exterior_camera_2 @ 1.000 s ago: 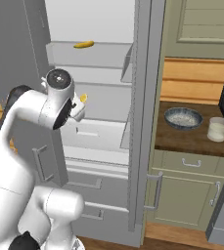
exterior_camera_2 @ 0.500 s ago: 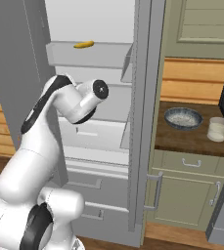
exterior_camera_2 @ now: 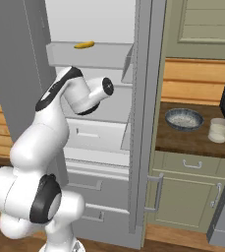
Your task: Grab a lemon wedge from the fridge and one ice cube from the ice bowl, and put them in the glass of lemonade.
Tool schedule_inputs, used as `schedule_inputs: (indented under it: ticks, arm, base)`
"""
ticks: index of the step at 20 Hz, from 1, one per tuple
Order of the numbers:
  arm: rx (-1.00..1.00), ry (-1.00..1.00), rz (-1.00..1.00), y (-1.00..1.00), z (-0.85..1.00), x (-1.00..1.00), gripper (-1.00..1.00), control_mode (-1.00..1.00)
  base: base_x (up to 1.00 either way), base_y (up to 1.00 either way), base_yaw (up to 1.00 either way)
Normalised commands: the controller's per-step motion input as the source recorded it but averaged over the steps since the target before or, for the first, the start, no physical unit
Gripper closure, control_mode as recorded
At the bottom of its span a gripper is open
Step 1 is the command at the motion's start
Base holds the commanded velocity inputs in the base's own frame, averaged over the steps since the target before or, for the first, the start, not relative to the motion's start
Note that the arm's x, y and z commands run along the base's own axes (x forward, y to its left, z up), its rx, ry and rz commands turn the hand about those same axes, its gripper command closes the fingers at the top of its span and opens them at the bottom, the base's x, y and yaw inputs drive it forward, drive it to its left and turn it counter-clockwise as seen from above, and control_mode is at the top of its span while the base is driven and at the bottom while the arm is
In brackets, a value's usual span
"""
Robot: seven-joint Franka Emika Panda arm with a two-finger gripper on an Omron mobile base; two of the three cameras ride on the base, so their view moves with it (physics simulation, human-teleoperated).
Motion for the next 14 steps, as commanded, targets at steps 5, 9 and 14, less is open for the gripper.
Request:
schedule_inputs:
  ticks: [5, 9, 14]
  arm:
    - [0.0, 0.0, 0.03, 0.46, -0.2, 0.21, -1.0, -1.0]
    - [0.07, 0.07, 0.06, 0.53, -0.05, -0.29, -1.0, -1.0]
    - [0.09, 0.04, 0.06, 0.52, 0.0, -0.45, -1.0, -1.0]
  base:
    - [0.0, 0.0, 0.0]
    - [0.0, 0.0, 0.0]
    - [0.0, 0.0, 0.0]
